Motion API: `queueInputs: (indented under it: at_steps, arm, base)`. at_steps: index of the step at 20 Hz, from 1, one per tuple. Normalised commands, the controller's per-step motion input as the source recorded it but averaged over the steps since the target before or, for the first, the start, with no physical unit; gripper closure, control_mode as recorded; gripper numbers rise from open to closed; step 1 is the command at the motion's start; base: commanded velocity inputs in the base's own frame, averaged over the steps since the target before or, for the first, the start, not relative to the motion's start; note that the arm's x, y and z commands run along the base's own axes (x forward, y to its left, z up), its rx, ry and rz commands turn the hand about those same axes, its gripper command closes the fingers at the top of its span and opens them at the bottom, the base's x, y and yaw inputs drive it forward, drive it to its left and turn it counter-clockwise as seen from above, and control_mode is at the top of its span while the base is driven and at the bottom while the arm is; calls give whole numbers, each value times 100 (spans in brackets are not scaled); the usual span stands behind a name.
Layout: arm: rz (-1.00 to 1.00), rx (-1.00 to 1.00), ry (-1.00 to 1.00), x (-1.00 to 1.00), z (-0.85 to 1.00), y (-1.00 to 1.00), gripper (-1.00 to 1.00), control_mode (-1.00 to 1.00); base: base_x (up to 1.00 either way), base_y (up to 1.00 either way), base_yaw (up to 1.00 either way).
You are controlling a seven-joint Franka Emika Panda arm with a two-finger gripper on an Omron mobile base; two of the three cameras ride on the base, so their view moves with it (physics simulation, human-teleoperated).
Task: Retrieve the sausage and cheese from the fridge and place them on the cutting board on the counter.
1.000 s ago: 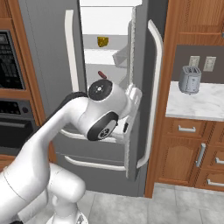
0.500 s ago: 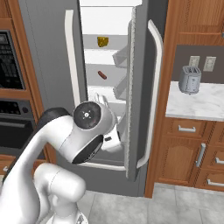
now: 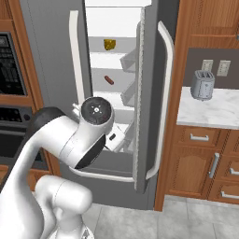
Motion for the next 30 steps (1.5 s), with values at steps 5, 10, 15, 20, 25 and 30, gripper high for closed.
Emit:
queueInputs:
  at_steps: [5, 10, 15, 20, 25, 30]
  arm:
    - [20, -20, 13, 18, 24, 66, -100, -100]
    - [11, -17, 4, 31, 12, 72, -100, -100]
    - [12, -11, 0, 52, 2, 58, -100, -100]
    - [10, -7, 0, 66, 7, 45, -100, -100]
    - [11, -6, -3, 62, 7, 49, -100, -100]
    - [10, -9, -8, 61, 5, 46, -100, -100]
  base:
    - [0, 0, 0]
    - [0, 0, 0]
    - [0, 0, 0]
    - [0, 0, 0]
    - [0, 0, 0]
    - [0, 0, 0]
